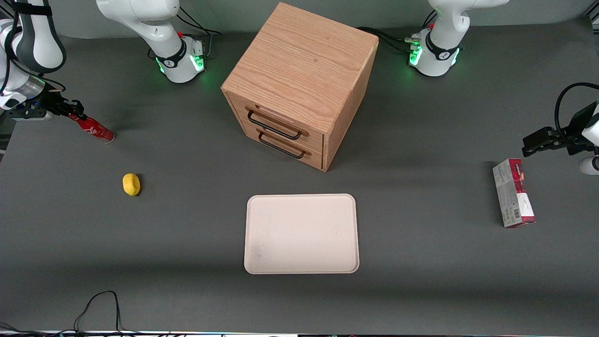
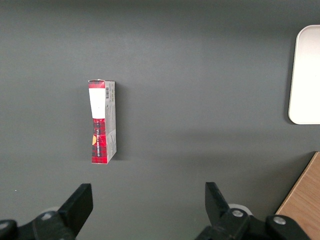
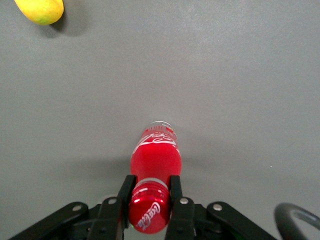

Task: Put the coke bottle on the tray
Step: 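Close the right gripper around the bottle's cap end, then lift the bottle and carry it toward the cream tray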

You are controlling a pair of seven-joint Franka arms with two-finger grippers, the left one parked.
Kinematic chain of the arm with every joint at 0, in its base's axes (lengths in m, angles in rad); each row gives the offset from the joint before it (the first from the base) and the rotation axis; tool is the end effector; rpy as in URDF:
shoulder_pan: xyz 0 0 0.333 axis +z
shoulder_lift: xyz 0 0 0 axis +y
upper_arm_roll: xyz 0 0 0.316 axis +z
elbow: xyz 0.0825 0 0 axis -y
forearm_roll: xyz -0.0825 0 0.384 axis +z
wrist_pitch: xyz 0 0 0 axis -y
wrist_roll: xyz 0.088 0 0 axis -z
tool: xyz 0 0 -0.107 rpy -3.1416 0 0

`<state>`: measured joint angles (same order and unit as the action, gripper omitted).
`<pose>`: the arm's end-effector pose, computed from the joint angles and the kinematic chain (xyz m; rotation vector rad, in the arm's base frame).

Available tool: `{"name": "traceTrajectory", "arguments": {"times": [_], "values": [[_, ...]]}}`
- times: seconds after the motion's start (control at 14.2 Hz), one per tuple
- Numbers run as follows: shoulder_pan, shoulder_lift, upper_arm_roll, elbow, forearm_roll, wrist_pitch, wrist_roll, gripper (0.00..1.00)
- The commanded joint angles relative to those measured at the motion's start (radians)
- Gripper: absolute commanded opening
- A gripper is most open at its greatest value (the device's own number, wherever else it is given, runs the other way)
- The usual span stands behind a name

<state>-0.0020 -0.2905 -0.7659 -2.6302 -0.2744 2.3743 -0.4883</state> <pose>0.3040 -0.2806 0.3154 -3.1165 0.0835 0.0175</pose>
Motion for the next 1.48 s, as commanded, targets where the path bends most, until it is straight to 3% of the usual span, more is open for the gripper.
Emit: {"name": "traceTrajectory", "arguments": {"times": [0.0,0.28,0.56,0.7,1.12,1.41], "values": [[0.022,0.014,0.0,0.037,-0.016,-0.042,0.003,0.0],[0.042,0.051,0.121,0.256,-0.002,-0.252,0.048,0.0],[0.042,0.172,0.246,0.554,0.174,-0.464,0.066,0.0],[0.042,0.229,0.295,0.695,0.233,-0.545,0.117,0.0],[0.036,0.401,0.54,1.149,0.256,-0.834,0.393,0.0],[0.037,0.5,0.672,1.37,0.293,-0.929,0.505,0.0]]}}
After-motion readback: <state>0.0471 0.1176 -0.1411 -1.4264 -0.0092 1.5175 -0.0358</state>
